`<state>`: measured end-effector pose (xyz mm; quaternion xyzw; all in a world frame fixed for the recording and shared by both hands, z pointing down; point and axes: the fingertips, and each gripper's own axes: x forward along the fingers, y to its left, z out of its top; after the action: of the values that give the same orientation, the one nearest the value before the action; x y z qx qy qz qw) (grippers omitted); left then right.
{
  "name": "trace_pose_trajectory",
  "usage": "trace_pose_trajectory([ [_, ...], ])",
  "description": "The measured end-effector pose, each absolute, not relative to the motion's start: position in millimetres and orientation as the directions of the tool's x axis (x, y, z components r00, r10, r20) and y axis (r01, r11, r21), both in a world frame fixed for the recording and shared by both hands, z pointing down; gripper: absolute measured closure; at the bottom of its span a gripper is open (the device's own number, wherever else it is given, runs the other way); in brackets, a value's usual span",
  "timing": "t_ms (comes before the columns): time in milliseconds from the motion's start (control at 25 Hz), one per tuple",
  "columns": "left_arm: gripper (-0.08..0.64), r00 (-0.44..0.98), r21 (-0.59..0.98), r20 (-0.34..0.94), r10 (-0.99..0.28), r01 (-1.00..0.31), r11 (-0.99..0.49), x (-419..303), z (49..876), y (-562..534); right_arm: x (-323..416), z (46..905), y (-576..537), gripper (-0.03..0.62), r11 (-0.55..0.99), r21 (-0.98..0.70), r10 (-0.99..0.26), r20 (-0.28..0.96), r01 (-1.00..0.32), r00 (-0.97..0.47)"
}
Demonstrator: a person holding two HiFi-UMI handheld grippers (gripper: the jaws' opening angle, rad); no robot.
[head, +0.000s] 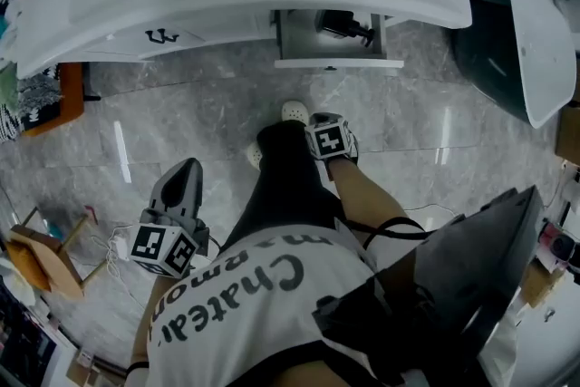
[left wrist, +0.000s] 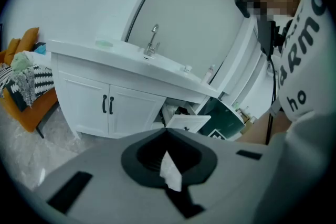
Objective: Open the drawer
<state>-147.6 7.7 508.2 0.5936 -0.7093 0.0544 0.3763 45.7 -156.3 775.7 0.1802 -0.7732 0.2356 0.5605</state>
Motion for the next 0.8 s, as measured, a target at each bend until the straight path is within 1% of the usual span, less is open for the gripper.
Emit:
trace_pose_trajectory([
  [240,0.552,-0.012,0.386,0.582,-0.813,-0.876,0.289,-146,508,2,42,764,-175,0.584,0.825,-0.140,-0.048,0.948,-0.548,-0.314],
  [520,0.552,0.003,0.390,0.567,-0.823,-0.881,0.266,-146,500,-7,48,754,-182,0.584,0.828,-0.129,-0.044,0.955,-0.546,-0.292],
  [680,0.552,0.004,0.383,0.552,-0.834,-0.889,0.250,-153,495,-14,43,734,-181,0.584,0.821,-0.207,-0.004,0.930,-0.531,-0.368],
  [800,0.552,0.006,0.385,0.529,-0.849,-0.893,0.234,-153,486,-16,38,704,-172,0.584,0.834,-0.263,0.025,0.897,-0.486,-0.442],
])
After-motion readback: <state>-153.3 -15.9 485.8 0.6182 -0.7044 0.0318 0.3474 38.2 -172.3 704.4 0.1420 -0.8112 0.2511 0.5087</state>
